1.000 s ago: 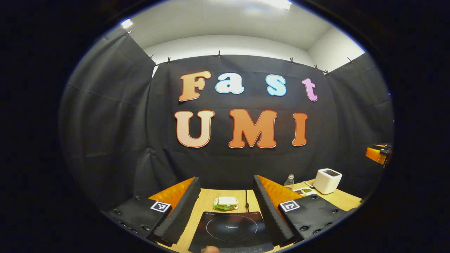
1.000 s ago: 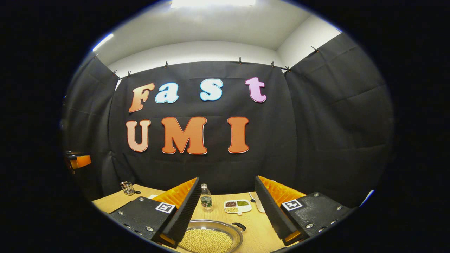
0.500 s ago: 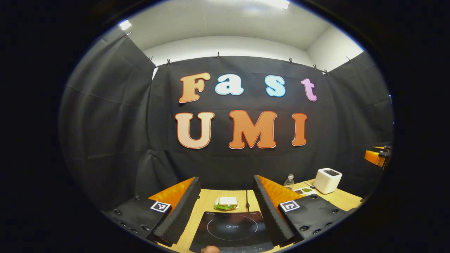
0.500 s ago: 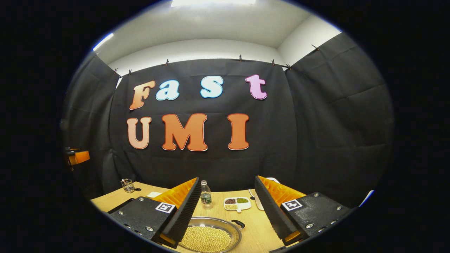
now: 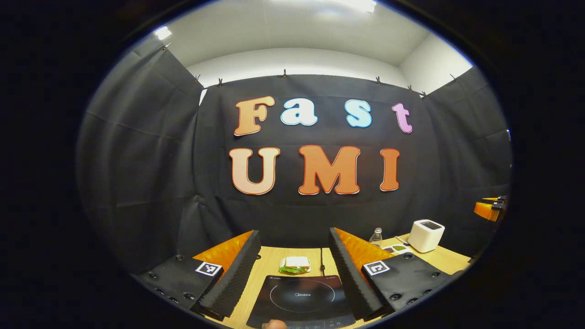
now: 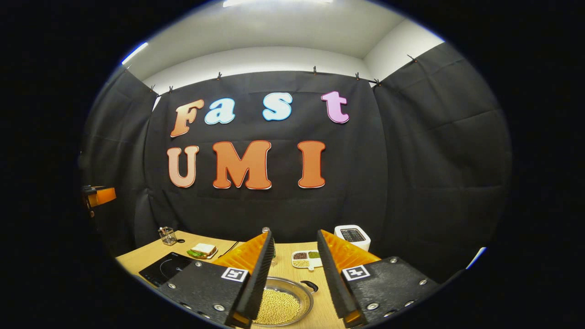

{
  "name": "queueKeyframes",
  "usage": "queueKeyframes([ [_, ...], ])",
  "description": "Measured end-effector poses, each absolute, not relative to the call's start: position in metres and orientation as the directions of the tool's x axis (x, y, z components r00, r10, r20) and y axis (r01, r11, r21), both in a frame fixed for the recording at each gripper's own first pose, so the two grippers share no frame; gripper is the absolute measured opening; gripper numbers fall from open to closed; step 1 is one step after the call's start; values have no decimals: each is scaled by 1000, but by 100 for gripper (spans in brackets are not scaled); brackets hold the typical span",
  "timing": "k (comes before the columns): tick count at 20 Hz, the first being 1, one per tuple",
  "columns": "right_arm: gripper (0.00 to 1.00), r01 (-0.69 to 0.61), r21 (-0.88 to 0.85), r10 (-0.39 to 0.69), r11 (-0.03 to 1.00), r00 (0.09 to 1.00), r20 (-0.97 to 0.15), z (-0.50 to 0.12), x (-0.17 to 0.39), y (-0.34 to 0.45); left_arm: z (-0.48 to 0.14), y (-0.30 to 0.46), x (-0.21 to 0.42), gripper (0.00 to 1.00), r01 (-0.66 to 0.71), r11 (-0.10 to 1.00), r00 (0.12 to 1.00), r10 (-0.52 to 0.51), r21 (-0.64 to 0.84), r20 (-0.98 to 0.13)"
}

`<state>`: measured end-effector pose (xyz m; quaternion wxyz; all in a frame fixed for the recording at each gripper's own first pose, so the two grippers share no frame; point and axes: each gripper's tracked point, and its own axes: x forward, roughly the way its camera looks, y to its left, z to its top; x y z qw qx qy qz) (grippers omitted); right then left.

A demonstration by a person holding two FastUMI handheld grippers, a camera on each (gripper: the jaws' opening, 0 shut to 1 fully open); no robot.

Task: First push the handle of the pot to place it horizontally, then grasp the pot with both hands and set it on the induction cooktop.

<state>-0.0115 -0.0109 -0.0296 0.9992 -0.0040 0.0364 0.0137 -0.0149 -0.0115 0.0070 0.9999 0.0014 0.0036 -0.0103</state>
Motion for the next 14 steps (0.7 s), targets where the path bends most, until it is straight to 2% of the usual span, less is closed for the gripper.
queueKeyframes([
  [1,60,-37,-17,35,999,996,-84,-34,-11,-9,8,-11,-15,97,20,1000,1000,-20,1,-8],
  [2,48,-50,-31,47,998,994,-98,-41,-14,-5,7,-11,-16,97,19,1000,1000,-19,-1,-10],
  [3,43,-64,-43,59,997,992,-109,-46,-15,-1,6,-11,-17,97,20,1000,1000,-20,-2,-11],
  [4,31,-79,-54,72,995,990,-124,-53,-18,3,6,-10,-17,97,20,1000,1000,-21,-4,-12],
  [7,17,-129,-74,114,989,977,-181,-79,-25,16,5,-8,-14,97,17,1000,1000,-17,-10,-18],
  [8,7,-152,-70,135,986,971,-199,-87,-28,23,3,-8,-15,97,16,1000,1000,-17,-12,-22],
  [9,10,-177,-62,160,982,963,-218,-95,-31,31,1,-8,-15,97,16,1000,1000,-16,-17,-26],
  [10,4,-202,-57,183,978,954,-238,-105,-34,38,-1,-8,-15,97,16,1000,999,-17,-22,-31],
  [12,0,-244,-60,217,968,934,-285,-128,-41,51,-5,-9,-17,97,24,999,999,-25,-23,-41],
  [14,0,-280,-76,239,957,909,-341,-154,-49,61,-6,-6,-18,97,23,1000,999,-24,-16,-45],
])
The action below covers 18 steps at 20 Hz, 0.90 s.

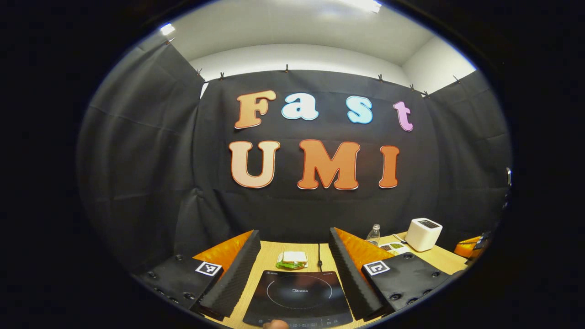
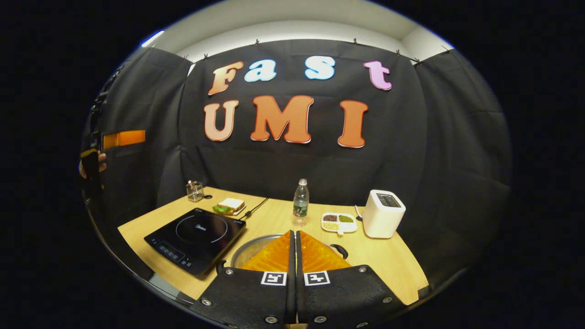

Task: First push the handle of the pot to place it horizontally, then grasp the pot with both hands and set it on the induction cooktop.

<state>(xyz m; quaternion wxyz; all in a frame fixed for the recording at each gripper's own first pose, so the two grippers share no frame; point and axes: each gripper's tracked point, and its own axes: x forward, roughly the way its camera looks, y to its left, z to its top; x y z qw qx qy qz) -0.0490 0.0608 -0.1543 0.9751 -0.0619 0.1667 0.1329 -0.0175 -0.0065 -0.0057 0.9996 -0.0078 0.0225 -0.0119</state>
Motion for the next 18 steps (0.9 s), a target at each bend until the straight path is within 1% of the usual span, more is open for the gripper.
queueKeyframes([
  [4,0,-341,-97,262,935,849,-458,-209,-64,77,-10,-2,-19,97,19,1000,998,-20,-19,-51],
  [8,0,-441,11,363,897,723,-587,-268,-88,109,-17,6,-18,97,5,1000,998,-7,-28,-66],
  [10,0,-466,44,385,884,670,-634,-295,-101,119,-21,11,-17,97,-5,1000,997,3,-28,-73],
  [14,0,-498,111,429,860,587,-687,-327,-118,142,-26,13,-16,97,-10,1000,996,9,-16,-84],
  [18,0,-494,155,447,855,554,-702,-342,-122,159,-32,15,-17,97,-3,1000,995,3,2,-98],
])
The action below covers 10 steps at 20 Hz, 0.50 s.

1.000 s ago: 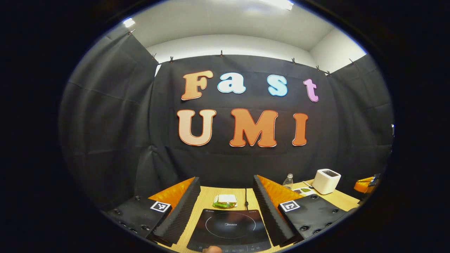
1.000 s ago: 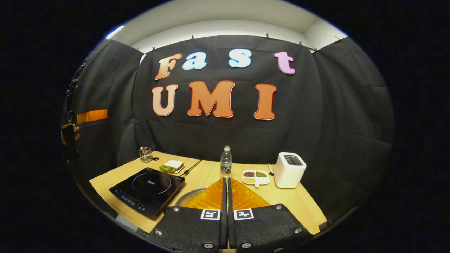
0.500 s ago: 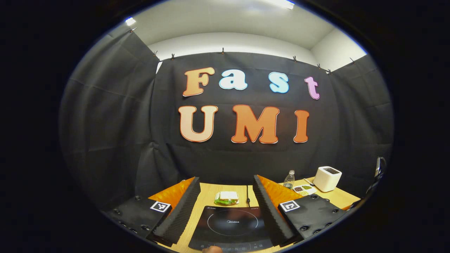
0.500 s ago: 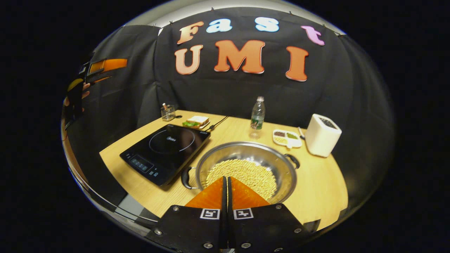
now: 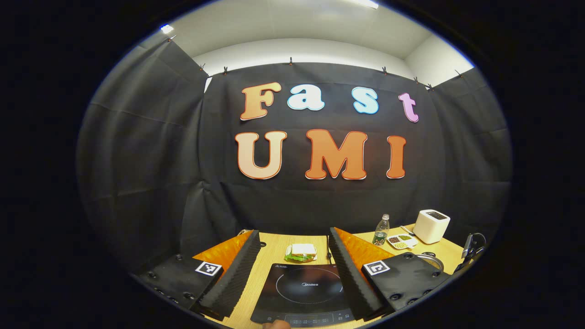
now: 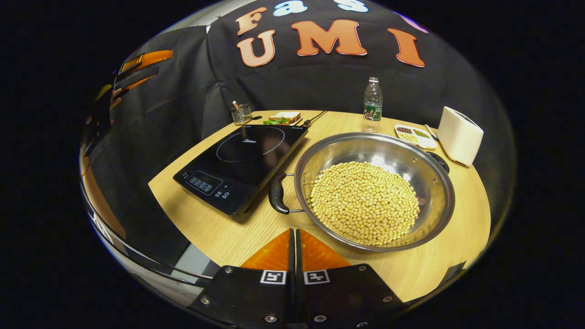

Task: First push the handle of the pot to place it horizontally, then grasp the pot with both hands and set it on the induction cooktop.

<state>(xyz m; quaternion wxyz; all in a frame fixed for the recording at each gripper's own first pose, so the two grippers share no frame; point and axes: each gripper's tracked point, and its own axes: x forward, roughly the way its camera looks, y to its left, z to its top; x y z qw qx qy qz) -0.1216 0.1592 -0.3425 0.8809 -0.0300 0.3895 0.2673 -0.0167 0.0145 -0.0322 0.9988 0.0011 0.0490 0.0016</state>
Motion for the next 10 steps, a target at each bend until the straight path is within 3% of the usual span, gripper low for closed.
queueKeyframes([
  [10,0,-437,243,465,866,524,-714,-366,-108,191,-43,24,-9,97,-28,1000,992,29,7,-125],
])
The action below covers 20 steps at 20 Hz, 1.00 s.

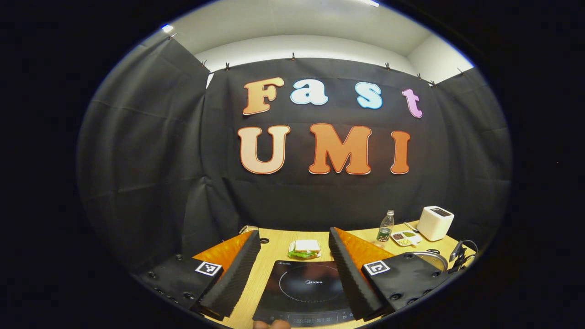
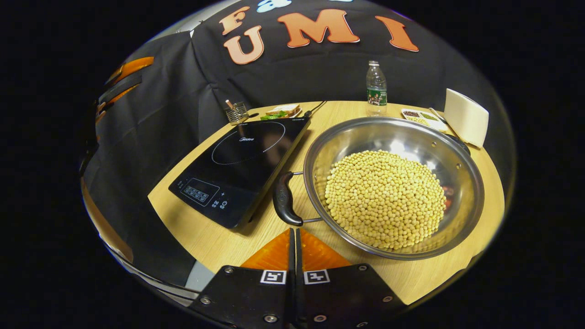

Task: First push the handle of the pot to place it horizontally, then grasp the pot with both hands and set it on the induction cooktop.

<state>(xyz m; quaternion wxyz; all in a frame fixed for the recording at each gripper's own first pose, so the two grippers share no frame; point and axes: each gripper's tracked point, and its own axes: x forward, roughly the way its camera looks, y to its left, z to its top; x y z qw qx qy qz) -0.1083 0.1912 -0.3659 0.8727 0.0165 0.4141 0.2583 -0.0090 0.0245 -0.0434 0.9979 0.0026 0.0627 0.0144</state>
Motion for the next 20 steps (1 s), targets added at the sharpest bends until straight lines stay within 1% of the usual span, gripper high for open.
queueKeyframes([
  [2,0,-406,265,464,875,543,-699,-363,-101,192,-47,23,-8,97,-27,1000,992,28,12,-125],
  [8,0,-312,402,509,861,539,-671,-364,-92,204,-49,19,-5,97,-17,1000,992,17,-5,-126],
  [17,0,-227,462,501,857,573,-648,-371,-65,221,-53,29,-6,97,-29,1000,992,30,7,-125],
  [20,0,-195,477,493,857,583,-646,-373,-57,225,-53,27,-8,97,-18,1000,993,18,-2,-117],
])
